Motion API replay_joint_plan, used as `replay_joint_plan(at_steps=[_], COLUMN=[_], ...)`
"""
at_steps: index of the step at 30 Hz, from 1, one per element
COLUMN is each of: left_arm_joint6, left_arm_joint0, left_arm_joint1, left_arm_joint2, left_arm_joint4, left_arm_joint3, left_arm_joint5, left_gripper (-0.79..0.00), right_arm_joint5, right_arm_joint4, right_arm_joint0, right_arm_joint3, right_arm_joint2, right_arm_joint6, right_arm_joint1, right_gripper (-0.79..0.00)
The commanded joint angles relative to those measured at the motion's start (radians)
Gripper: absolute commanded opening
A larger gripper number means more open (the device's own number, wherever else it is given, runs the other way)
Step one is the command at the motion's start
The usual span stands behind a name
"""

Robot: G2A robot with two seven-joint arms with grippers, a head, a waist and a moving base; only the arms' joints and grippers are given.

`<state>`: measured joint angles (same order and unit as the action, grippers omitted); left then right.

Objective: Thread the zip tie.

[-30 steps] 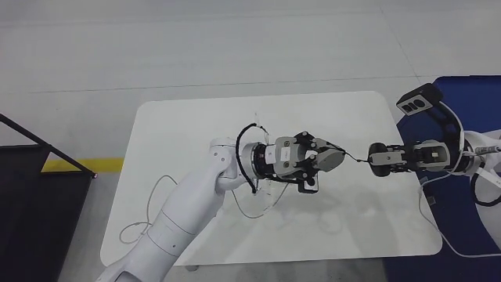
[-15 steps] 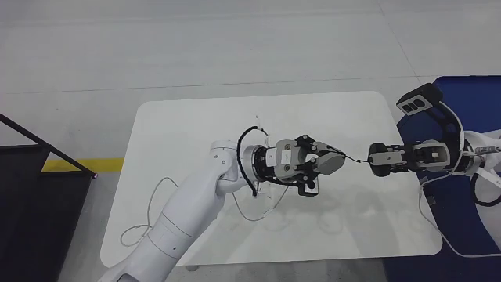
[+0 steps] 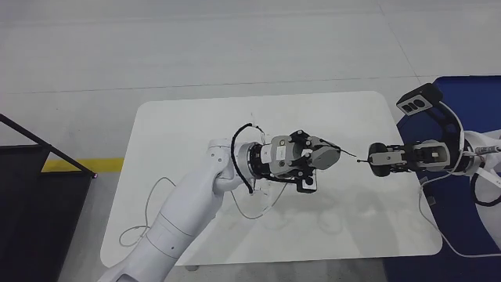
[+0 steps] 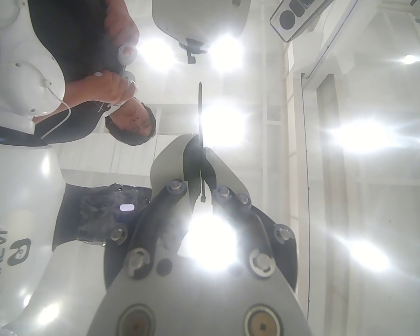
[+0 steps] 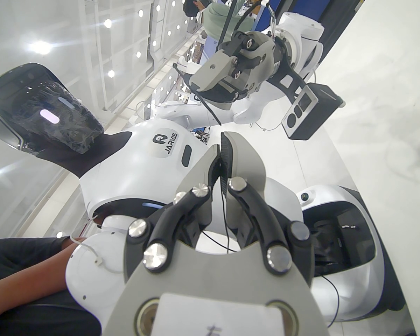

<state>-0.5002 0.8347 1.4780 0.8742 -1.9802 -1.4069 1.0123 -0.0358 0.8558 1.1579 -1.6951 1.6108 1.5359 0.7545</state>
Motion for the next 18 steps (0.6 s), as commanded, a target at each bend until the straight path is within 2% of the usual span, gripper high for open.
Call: replay_joint_plan(at_steps=[1, 18], left_arm_joint6=[0.004, 0.009], left_arm_joint0=[-0.001, -0.028], left_arm_joint1=[-0.002, -0.01], left_arm_joint2=[-0.009, -0.057], left_arm_joint4=[0.0, -0.018], left_arm_joint3=[0.001, 0.026], left_arm_joint5=[0.0, 0.0], left_gripper=[-0.785, -0.785], right_arm_joint5=[0.0, 0.0], right_arm_joint4=[0.0, 0.0], right_arm_joint0=[0.0, 0.0], right_arm_joint3=[0.0, 0.0], right_arm_joint2=[0.0, 0.0], right_arm_joint6=[0.0, 0.0], right_arm_joint1=[0.0, 0.0], right_gripper=[-0.785, -0.785])
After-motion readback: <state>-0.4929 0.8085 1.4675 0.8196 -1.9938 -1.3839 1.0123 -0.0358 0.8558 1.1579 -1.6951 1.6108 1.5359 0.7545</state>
